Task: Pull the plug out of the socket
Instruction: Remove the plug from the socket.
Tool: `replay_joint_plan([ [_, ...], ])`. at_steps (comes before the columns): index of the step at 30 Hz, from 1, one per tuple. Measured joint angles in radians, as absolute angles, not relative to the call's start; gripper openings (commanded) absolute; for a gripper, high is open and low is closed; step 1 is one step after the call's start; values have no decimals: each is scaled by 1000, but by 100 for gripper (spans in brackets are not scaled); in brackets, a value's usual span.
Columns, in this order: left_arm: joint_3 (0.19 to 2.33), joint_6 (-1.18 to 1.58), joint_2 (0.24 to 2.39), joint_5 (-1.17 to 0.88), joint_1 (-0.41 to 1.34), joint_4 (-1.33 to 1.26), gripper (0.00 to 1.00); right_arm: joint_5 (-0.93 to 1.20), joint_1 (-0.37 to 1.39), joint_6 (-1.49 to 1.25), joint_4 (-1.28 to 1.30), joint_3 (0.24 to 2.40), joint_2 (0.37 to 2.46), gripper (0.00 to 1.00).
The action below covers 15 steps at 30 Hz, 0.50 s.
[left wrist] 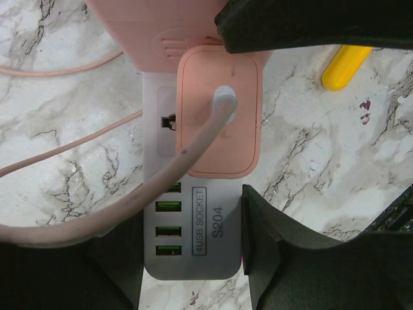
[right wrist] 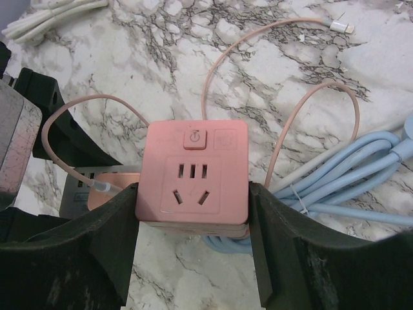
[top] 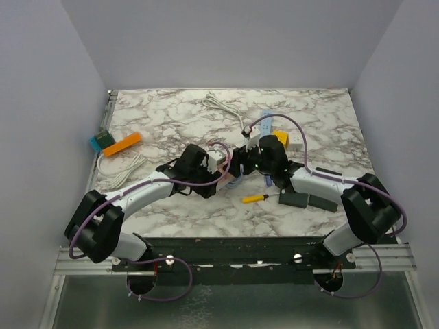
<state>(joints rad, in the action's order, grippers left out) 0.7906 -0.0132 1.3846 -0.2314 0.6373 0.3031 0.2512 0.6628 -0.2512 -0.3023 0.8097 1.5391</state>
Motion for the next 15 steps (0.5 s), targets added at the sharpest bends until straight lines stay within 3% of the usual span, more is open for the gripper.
replay_joint_plan([
  [15, 791, -20, 1385, -240, 644, 302, 0, 184, 684, -235, -287, 775, 1480, 1],
])
